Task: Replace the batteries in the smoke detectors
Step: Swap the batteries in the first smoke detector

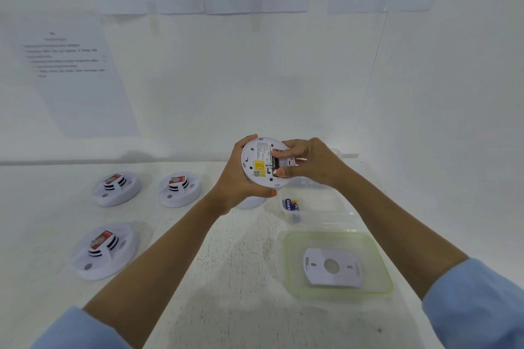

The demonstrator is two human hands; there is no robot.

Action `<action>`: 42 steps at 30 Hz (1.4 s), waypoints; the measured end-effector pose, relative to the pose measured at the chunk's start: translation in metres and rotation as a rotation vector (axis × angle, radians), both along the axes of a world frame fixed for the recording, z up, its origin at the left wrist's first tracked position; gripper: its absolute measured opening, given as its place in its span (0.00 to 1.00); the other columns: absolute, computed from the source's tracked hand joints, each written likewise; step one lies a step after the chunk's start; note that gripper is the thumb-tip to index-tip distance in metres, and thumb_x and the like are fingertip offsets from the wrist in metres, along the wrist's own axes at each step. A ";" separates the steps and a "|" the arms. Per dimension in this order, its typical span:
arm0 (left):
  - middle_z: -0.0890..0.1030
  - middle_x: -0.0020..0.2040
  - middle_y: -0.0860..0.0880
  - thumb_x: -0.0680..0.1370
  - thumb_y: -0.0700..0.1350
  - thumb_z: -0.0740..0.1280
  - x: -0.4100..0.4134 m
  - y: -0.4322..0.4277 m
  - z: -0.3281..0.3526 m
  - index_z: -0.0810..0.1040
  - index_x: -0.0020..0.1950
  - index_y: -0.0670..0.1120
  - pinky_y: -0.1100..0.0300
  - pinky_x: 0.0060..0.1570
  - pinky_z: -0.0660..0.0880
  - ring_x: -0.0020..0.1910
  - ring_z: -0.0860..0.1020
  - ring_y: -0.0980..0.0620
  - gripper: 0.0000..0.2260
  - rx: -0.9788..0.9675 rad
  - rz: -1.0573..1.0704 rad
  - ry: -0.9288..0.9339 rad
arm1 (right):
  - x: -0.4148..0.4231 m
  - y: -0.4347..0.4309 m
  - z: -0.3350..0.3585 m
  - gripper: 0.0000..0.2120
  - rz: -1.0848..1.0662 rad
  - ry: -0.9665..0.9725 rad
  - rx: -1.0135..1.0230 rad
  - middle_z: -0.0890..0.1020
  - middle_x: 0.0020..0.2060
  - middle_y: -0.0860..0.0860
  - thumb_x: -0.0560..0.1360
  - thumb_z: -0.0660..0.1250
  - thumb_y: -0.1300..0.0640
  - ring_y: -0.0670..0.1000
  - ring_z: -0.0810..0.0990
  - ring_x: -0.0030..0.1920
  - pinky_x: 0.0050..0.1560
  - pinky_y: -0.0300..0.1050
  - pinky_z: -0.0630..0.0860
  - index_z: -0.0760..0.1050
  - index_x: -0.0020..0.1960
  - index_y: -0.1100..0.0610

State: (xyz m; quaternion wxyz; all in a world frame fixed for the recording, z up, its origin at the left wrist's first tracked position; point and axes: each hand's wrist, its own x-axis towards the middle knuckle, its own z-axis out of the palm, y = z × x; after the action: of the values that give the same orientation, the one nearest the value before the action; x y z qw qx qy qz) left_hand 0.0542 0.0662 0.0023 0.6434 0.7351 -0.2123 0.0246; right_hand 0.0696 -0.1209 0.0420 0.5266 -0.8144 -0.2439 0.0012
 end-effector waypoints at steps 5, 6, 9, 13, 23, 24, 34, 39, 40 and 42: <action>0.71 0.63 0.49 0.51 0.42 0.78 0.002 0.000 0.000 0.60 0.67 0.52 0.61 0.50 0.78 0.60 0.73 0.52 0.48 -0.001 0.006 0.002 | 0.006 0.004 -0.004 0.21 -0.041 -0.036 0.020 0.81 0.43 0.45 0.61 0.77 0.68 0.43 0.81 0.42 0.44 0.34 0.77 0.80 0.53 0.63; 0.71 0.62 0.49 0.51 0.39 0.79 0.003 0.000 0.000 0.60 0.67 0.52 0.61 0.50 0.78 0.60 0.73 0.52 0.48 -0.002 0.010 0.004 | 0.007 0.004 -0.005 0.21 -0.048 -0.034 0.029 0.81 0.42 0.45 0.61 0.77 0.68 0.45 0.81 0.42 0.43 0.34 0.77 0.80 0.53 0.62; 0.71 0.62 0.50 0.54 0.34 0.76 0.005 0.000 -0.002 0.60 0.68 0.51 0.62 0.49 0.78 0.60 0.73 0.52 0.47 -0.010 0.021 0.013 | 0.009 0.006 -0.008 0.21 -0.074 -0.042 0.040 0.82 0.44 0.49 0.60 0.78 0.67 0.50 0.81 0.44 0.44 0.35 0.78 0.81 0.53 0.61; 0.71 0.63 0.48 0.54 0.34 0.76 0.009 0.001 -0.003 0.60 0.69 0.50 0.63 0.48 0.77 0.59 0.74 0.53 0.47 -0.018 0.044 0.019 | 0.011 0.008 -0.009 0.21 -0.090 -0.045 0.065 0.82 0.49 0.55 0.61 0.77 0.67 0.52 0.81 0.45 0.45 0.36 0.79 0.80 0.53 0.62; 0.72 0.61 0.51 0.54 0.36 0.77 0.011 0.003 -0.005 0.60 0.67 0.52 0.62 0.50 0.77 0.60 0.74 0.52 0.46 0.017 0.033 0.017 | 0.011 0.002 -0.007 0.21 -0.010 -0.004 -0.027 0.82 0.51 0.51 0.64 0.76 0.64 0.48 0.81 0.50 0.53 0.37 0.78 0.79 0.56 0.58; 0.72 0.61 0.51 0.53 0.38 0.78 0.010 0.003 -0.005 0.60 0.67 0.52 0.62 0.50 0.78 0.60 0.74 0.52 0.47 0.023 0.028 0.018 | 0.010 0.002 -0.008 0.22 -0.016 0.001 -0.018 0.82 0.51 0.52 0.63 0.77 0.64 0.48 0.81 0.50 0.52 0.36 0.78 0.79 0.56 0.58; 0.72 0.62 0.49 0.51 0.46 0.78 0.010 0.005 0.002 0.60 0.69 0.48 0.61 0.51 0.78 0.58 0.74 0.53 0.49 0.058 0.049 -0.016 | 0.006 0.008 -0.020 0.21 -0.053 -0.155 0.046 0.81 0.52 0.57 0.66 0.74 0.64 0.55 0.80 0.53 0.56 0.44 0.77 0.77 0.58 0.63; 0.72 0.62 0.47 0.51 0.46 0.77 0.007 0.005 0.002 0.60 0.69 0.48 0.61 0.52 0.78 0.59 0.74 0.53 0.49 0.059 0.070 -0.024 | 0.009 0.012 -0.024 0.22 -0.066 -0.134 0.059 0.80 0.55 0.58 0.66 0.75 0.64 0.56 0.79 0.56 0.59 0.49 0.76 0.77 0.59 0.63; 0.71 0.62 0.46 0.51 0.47 0.77 0.008 0.005 0.003 0.60 0.69 0.48 0.60 0.52 0.78 0.59 0.74 0.52 0.49 0.062 0.072 -0.025 | 0.010 0.012 -0.024 0.22 -0.067 -0.128 0.061 0.80 0.55 0.58 0.66 0.75 0.65 0.56 0.79 0.55 0.59 0.49 0.76 0.77 0.59 0.63; 0.71 0.62 0.46 0.51 0.46 0.77 0.008 0.006 0.004 0.60 0.69 0.47 0.59 0.53 0.78 0.59 0.74 0.51 0.49 0.063 0.074 -0.023 | 0.011 0.012 -0.023 0.23 -0.071 -0.117 0.062 0.80 0.55 0.58 0.65 0.75 0.65 0.55 0.79 0.55 0.58 0.48 0.77 0.77 0.59 0.64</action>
State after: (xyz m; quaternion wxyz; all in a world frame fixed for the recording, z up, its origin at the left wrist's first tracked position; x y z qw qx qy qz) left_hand 0.0623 0.0720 0.0058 0.6163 0.7619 -0.1930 0.0500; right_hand 0.0804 -0.1086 0.0188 0.5362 -0.8045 -0.2449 -0.0726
